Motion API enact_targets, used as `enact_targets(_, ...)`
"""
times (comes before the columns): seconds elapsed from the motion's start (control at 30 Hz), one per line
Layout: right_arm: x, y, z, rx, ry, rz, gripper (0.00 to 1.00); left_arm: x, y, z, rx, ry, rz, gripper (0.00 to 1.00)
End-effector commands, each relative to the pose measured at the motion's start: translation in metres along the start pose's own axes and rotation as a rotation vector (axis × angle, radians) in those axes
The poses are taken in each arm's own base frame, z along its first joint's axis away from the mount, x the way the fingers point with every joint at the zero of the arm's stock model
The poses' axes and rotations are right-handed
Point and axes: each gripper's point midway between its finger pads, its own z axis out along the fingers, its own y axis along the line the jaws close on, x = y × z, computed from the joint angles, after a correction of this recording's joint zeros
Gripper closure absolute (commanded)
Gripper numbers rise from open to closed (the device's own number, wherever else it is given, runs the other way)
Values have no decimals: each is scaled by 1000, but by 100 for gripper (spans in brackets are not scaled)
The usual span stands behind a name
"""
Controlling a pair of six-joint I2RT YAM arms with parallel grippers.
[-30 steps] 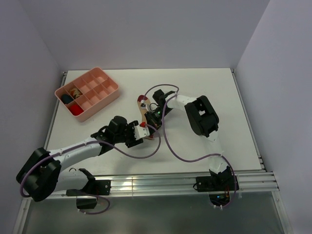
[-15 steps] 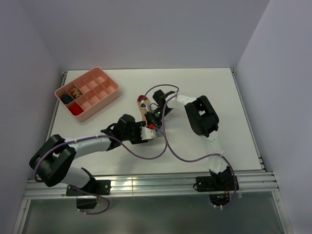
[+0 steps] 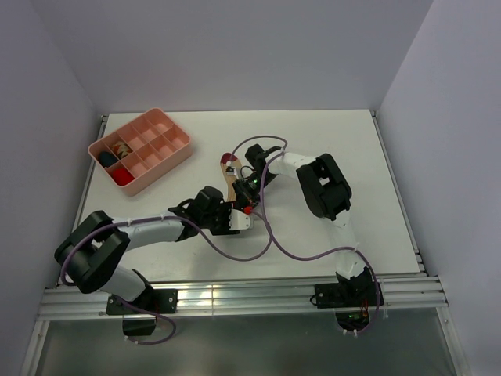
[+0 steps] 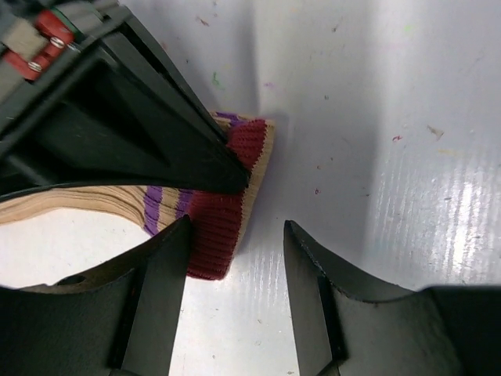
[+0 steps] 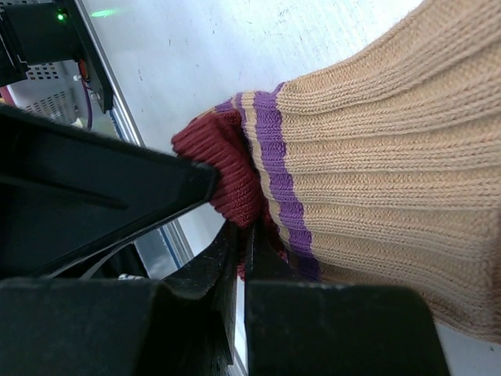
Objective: Roll the socks
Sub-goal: Roll the sock at the center of the board.
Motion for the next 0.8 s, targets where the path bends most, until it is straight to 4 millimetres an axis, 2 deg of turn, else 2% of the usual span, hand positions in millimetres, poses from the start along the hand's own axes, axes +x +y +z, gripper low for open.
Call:
enact_targets(0.0, 19, -31, 4, 134, 58, 3, 100, 1, 6, 3, -4, 24, 36, 45)
enact_targets(0.27, 18, -30, 3, 129, 51, -1, 100, 18, 10, 13, -26, 104, 37, 47)
enact_targets(0.37, 17, -28, 2, 125, 46, -6, 100, 22, 8, 15, -4, 126, 38, 56)
enact_targets(0.4, 17, -28, 2, 125, 43, -6, 100, 21, 7, 16, 4, 125, 35, 69)
enact_targets(0.43, 16, -28, 1, 127, 40, -8, 100, 23, 5, 15, 14, 132, 34, 76)
enact_targets(0.5, 14, -26, 1, 126, 30, -17, 100, 21, 4, 17, 23, 129, 30, 89)
enact_targets(0.57, 13, -22, -3, 130, 17, -29, 100, 25, -2, 15, 57, 149, 16, 96)
enact_targets(0.6, 9, -22, -4, 140, 0, -41, 100, 25, -4, 15, 70, 151, 12, 99)
enact_targets(0.63, 8, -20, -6, 145, -12, -50, 100, 20, -3, 16, 78, 140, 9, 99)
enact_targets(0.7, 0, -11, -14, 154, -59, -80, 98, 22, -8, 14, 113, 165, -15, 99)
enact_targets(0.73, -4, -9, -17, 158, -80, -87, 92, 16, -2, 15, 113, 159, -27, 99)
enact_targets(0.77, -7, -1, -24, 161, -112, -99, 88, 12, -4, 15, 135, 155, -56, 100)
